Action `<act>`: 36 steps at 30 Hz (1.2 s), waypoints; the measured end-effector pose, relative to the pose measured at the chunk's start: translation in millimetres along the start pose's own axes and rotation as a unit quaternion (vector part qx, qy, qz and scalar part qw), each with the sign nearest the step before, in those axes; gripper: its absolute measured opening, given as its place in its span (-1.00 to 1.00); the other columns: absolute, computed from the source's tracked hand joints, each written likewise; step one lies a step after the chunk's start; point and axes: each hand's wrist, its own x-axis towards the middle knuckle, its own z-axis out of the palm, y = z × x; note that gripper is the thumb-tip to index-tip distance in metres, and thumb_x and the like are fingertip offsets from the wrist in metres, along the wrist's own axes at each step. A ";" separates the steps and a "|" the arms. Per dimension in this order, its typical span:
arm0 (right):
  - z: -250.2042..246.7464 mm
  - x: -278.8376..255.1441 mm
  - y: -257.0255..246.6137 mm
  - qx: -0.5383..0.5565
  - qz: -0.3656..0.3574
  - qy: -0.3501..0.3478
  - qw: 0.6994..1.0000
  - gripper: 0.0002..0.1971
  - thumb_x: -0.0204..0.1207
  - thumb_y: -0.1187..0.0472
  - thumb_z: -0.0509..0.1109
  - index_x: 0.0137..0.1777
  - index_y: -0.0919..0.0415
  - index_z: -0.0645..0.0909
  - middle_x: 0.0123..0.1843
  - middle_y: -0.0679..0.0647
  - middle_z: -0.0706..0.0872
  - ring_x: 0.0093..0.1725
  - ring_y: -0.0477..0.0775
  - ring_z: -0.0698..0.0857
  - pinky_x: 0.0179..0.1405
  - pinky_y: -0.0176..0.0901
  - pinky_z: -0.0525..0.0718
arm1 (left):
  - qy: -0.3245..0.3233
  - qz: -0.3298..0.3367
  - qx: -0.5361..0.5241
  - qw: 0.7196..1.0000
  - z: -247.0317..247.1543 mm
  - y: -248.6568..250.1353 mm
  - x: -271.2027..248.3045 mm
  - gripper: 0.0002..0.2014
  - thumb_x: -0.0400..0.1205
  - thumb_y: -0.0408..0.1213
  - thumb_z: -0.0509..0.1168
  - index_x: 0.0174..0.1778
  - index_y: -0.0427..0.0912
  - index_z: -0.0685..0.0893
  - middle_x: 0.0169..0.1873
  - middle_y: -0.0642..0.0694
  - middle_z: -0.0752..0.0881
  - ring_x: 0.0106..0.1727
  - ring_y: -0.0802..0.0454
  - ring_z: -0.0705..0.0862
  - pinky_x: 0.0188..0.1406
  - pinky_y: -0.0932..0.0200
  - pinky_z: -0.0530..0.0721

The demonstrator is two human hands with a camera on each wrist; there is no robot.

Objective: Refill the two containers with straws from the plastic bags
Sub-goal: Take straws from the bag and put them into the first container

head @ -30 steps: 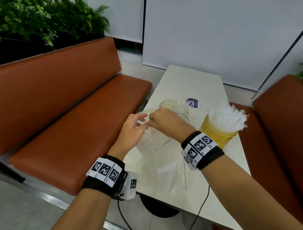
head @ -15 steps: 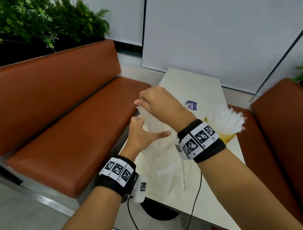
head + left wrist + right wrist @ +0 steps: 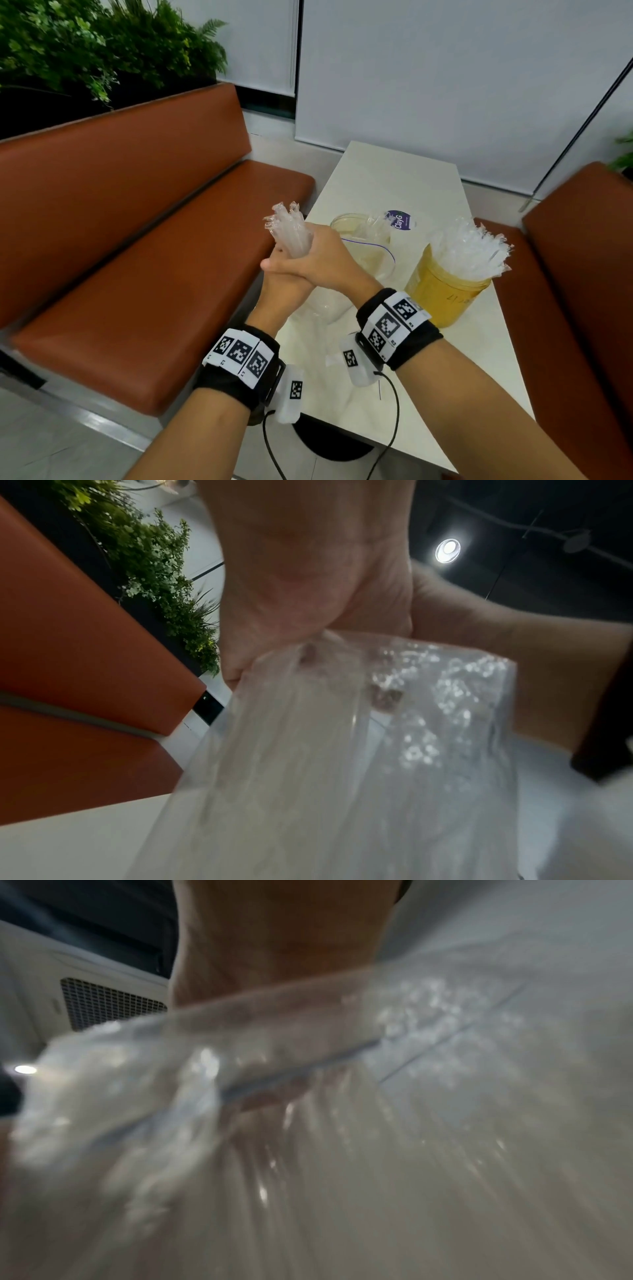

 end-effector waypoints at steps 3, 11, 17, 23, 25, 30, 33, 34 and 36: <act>8.0 2.2 2.2 -0.016 -0.003 0.043 0.999 -0.78 0.46 0.09 0.63 -0.22 0.04 0.62 -0.37 -0.14 0.63 -0.38 -0.18 0.63 -0.38 -0.38 0.57 | -0.011 0.023 0.000 1.000 -3.3 -7.3 6.1 -0.50 0.46 -0.33 0.59 0.32 -0.21 0.67 0.15 -0.03 0.78 0.17 0.03 0.78 0.01 0.21 0.74; -34.1 33.1 -61.3 0.119 -0.071 0.093 0.986 -0.90 0.62 0.23 0.49 -0.09 0.26 0.69 -0.40 0.02 0.77 -0.39 0.01 0.79 -0.26 -0.07 0.76 | -0.072 -0.045 0.150 0.985 -24.5 -12.2 9.7 -0.09 -0.03 0.46 0.61 0.24 0.14 0.77 0.19 0.14 0.44 0.33 0.13 0.43 0.36 0.08 0.53; -116.1 67.2 -103.5 0.227 -0.175 0.189 0.939 -0.79 0.57 0.24 0.54 0.04 0.38 0.64 -0.37 0.07 0.74 -0.34 0.16 0.73 -0.26 -0.02 0.71 | -0.048 -0.052 0.140 0.988 -47.0 -21.3 5.2 -0.28 0.19 0.12 0.74 0.30 0.12 0.75 0.15 0.02 0.46 0.16 0.07 0.47 0.08 0.21 0.47; -137.9 109.6 -42.1 0.210 -0.140 0.271 0.929 -0.78 0.56 0.16 0.55 0.06 0.23 0.62 -0.19 0.16 0.76 -0.21 0.10 0.79 -0.04 -0.05 0.76 | -0.035 -0.043 0.135 0.989 -58.3 -27.5 9.1 -0.37 0.23 0.11 0.72 0.24 0.13 0.79 0.12 -0.11 0.53 -0.08 0.13 0.50 -0.12 0.36 0.52; -127.0 118.1 -5.2 0.193 -0.101 0.278 0.936 -0.81 0.58 0.17 0.53 0.08 0.20 0.63 -0.12 0.18 0.79 -0.17 0.00 0.80 -0.01 -0.22 0.73 | -0.034 -0.038 0.130 0.990 -58.9 -24.7 10.4 -0.41 0.26 0.09 0.70 0.23 0.12 0.80 0.10 -0.10 0.53 -0.11 0.14 0.49 -0.14 0.38 0.51; -92.4 124.2 85.8 0.127 0.006 0.251 0.960 -0.84 0.45 0.00 0.58 -0.09 0.01 0.70 -0.11 0.14 0.84 -0.10 0.23 0.80 0.16 0.25 0.77 | -0.038 -0.029 0.132 0.990 -60.2 -17.7 18.8 -0.34 0.19 0.24 0.60 0.22 0.14 0.80 0.10 -0.02 0.56 0.01 0.08 0.56 -0.05 0.32 0.53; -79.4 119.0 114.5 0.120 0.078 0.241 0.960 -0.75 0.30 0.09 0.71 -0.10 0.07 0.73 -0.11 0.05 0.84 -0.11 0.09 0.81 0.11 0.23 0.79 | -0.036 -0.025 0.132 0.990 -60.3 -16.6 24.0 -0.40 0.23 0.22 0.61 0.20 0.15 0.81 0.18 0.00 0.60 0.13 0.15 0.59 0.04 0.31 0.59; -77.2 117.9 117.1 0.123 0.083 0.246 0.958 -0.71 0.27 0.17 0.74 -0.09 0.06 0.71 -0.13 -0.03 0.81 -0.16 -0.01 0.77 0.05 0.14 0.79 | -0.035 -0.023 0.131 0.990 -59.8 -16.4 25.1 -0.42 0.25 0.19 0.63 0.20 0.15 0.81 0.19 -0.01 0.60 0.13 0.17 0.59 0.04 0.33 0.60; -78.5 115.6 112.2 0.096 0.055 0.285 0.952 -0.47 0.21 0.27 0.78 0.09 -0.03 0.59 -0.06 -0.17 0.73 -0.12 -0.12 0.70 -0.01 -0.12 0.70 | -0.031 -0.017 0.133 0.990 -58.2 -16.1 27.3 -0.49 0.33 0.10 0.65 0.20 0.13 0.81 0.17 -0.03 0.61 0.06 0.16 0.59 -0.02 0.38 0.56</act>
